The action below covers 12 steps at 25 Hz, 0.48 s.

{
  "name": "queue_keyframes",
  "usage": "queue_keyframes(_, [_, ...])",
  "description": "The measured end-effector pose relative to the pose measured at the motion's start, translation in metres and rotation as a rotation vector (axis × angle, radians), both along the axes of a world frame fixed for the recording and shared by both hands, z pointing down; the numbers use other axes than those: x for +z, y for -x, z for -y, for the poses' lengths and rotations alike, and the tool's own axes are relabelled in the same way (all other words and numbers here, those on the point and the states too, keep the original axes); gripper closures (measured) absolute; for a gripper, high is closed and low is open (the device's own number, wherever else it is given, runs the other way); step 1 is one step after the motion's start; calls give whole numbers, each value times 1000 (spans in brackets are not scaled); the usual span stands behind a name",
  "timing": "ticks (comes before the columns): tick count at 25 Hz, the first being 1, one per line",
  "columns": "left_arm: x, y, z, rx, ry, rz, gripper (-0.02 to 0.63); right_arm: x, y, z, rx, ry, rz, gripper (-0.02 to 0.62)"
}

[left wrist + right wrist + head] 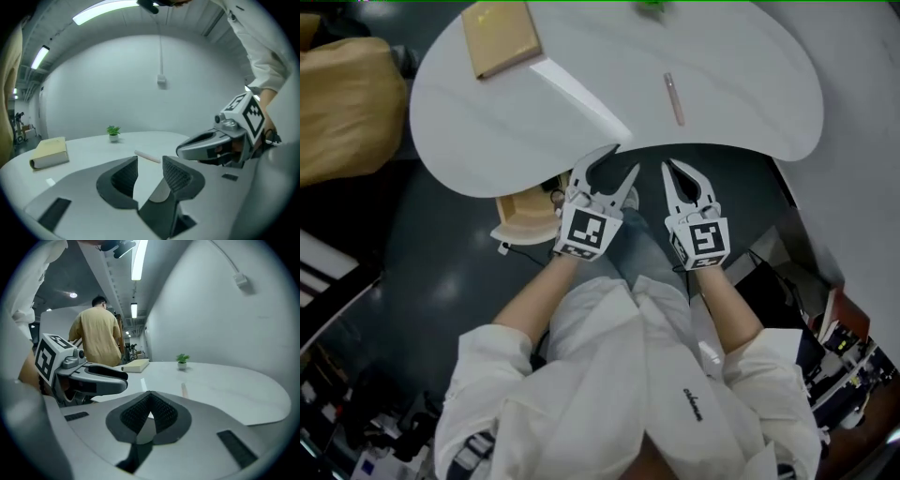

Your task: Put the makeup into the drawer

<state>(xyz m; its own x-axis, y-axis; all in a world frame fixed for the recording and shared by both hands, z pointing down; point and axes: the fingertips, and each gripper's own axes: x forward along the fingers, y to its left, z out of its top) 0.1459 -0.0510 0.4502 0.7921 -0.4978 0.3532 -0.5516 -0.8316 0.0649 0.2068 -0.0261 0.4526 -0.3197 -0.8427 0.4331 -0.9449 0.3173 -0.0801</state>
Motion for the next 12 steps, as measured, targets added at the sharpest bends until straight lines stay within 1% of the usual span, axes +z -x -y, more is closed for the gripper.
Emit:
queue_keyframes(3, [9,-35,21,-72,77,13,426,-5,-38,11,44,-15,-20,578])
queue_keyframes(6, [20,-64,37,-120,142,27,425,-5,-68,22,78,-5,-44,578])
queue_keyframes(9, [33,-85,49,-164,207,34,402,1,-89,34,105,11,-54,578])
queue_keyframes(12, [48,-106,62,-196,240,54,362,13,-105,45,114,30,-60,578])
